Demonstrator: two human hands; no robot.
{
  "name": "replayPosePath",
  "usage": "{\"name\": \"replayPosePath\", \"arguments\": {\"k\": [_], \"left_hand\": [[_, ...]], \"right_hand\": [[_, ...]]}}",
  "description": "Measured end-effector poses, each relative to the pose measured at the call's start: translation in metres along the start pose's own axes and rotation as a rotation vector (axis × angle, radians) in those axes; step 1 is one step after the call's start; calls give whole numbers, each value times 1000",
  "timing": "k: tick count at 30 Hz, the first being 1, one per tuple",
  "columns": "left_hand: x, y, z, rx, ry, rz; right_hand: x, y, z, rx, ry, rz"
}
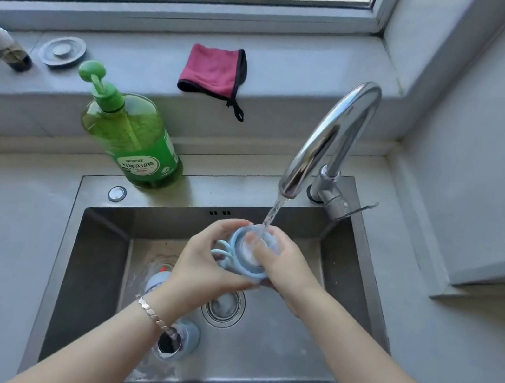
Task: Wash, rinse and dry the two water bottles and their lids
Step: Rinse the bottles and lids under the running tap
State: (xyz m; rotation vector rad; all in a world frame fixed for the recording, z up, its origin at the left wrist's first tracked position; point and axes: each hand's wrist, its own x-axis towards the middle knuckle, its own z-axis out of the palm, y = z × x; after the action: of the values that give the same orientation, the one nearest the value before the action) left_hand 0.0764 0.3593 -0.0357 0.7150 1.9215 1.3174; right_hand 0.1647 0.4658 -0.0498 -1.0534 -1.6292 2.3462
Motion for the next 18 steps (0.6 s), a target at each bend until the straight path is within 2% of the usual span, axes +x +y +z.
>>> {"name": "replayPosePath", "arguments": {"k": [2,5,7,10,13,16,18], "left_hand": [[1,-3,1,-4,-7,-23],[-1,-5,5,10,-22,-16],[-2,-6,6,9,-20,11],[-5,-7,2,-9,-60,-46],[-10,-9,-2,14,-119,-229],[-12,-11,-3,-27,-141,-578],[-13,-9,-3,-26,-177,-723]], "right_hand": [[-2,4,-3,-78,-49,-65],[1,2,-4,-223,79,-85],[3,-1,-4,-174,129,-40],[-3,-1,-10,-112,101,97],[-18,9,-26,-167,76,212],[-33,22,-42,-279,144,272],[-42,26,-46,-292,153,308]]}}
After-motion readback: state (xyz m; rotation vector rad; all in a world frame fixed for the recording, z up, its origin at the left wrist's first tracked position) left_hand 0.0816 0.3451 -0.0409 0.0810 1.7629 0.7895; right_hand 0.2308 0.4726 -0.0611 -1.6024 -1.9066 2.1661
